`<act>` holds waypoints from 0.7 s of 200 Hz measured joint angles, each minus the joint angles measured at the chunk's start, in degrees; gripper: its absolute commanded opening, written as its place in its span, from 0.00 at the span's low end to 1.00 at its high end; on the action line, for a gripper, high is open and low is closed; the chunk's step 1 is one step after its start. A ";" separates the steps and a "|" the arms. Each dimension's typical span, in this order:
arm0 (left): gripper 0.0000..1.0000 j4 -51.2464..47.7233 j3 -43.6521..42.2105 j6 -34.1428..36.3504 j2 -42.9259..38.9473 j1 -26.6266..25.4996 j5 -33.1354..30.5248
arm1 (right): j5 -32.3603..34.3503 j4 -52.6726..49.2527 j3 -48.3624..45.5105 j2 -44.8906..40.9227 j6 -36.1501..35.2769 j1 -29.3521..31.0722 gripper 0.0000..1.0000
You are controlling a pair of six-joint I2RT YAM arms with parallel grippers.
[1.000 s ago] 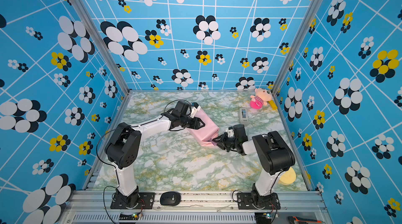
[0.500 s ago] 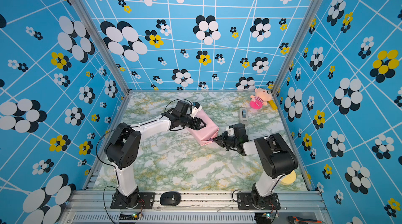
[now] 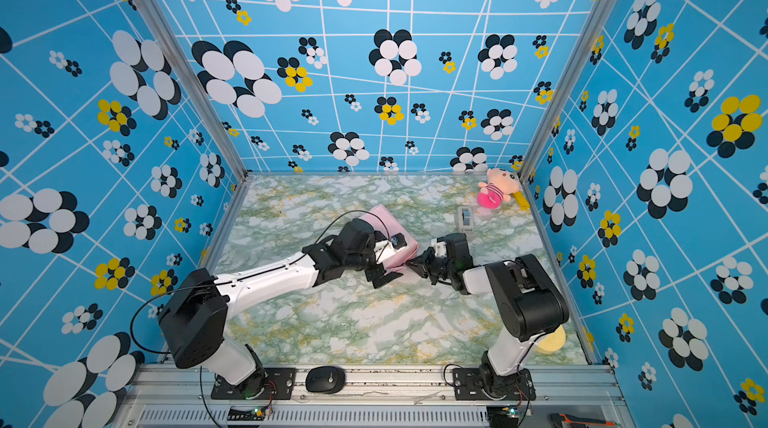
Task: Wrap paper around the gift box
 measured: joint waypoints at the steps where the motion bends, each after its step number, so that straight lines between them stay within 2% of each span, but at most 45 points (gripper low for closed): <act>1: 0.99 0.00 -0.15 0.42 0.11 -0.26 -0.42 | 0.02 -0.02 0.00 0.00 0.00 0.00 0.03; 30: 0.99 1.03 -0.66 5.03 4.37 -2.25 -8.44 | 0.02 -0.22 0.04 0.00 0.00 0.00 0.03; 70: 0.99 3.04 0.42 7.08 9.92 -2.91 -17.40 | 0.02 -0.22 0.04 0.00 0.09 0.00 0.03; 140: 0.99 9.18 1.27 9.90 12.26 -5.75 -27.85 | 0.00 -0.13 0.04 0.00 1.44 0.00 0.02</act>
